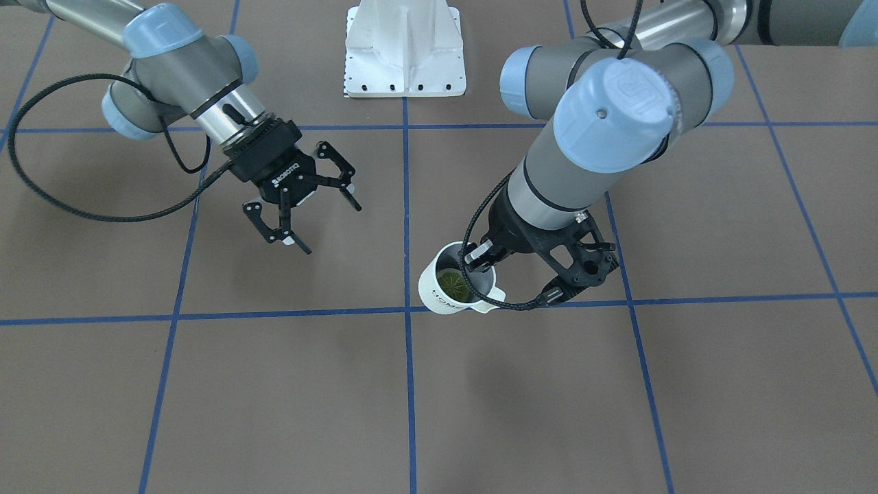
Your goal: Left arm hands cup to right arm to dump lemon
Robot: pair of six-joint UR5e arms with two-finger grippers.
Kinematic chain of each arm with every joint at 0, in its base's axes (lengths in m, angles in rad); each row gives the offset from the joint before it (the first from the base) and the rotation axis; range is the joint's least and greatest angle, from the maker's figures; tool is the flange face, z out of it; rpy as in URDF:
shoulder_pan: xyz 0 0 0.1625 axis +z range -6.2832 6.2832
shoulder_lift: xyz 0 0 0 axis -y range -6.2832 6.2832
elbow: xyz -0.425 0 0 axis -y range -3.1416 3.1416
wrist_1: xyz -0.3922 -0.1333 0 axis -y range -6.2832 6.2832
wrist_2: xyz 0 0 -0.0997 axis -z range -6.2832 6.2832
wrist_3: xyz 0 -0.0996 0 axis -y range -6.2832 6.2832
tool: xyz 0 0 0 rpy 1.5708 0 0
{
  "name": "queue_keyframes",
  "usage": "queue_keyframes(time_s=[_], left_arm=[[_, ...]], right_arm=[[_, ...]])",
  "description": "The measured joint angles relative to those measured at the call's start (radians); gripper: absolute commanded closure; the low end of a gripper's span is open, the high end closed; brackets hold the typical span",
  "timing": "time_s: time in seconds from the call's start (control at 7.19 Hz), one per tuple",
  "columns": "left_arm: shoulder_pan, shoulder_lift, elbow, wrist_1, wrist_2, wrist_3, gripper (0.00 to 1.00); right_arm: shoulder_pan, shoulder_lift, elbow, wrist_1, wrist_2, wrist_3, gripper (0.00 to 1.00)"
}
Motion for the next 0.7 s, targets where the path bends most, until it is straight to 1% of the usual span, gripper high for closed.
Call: queue_keyframes(time_s=[0.28, 0.7], left_arm=[[0.015, -0.010, 0.006, -0.001, -0.035, 0.000, 1.00], [0.061, -0.023, 0.006, -0.001, -0.062, 0.001, 1.00]], right_arm=[[-0.026, 0.010, -0.001, 0.001, -0.048, -0.006, 0.01], [-0.040, 0.011, -0.009, 0.000, -0.102, -0.071, 0.01]])
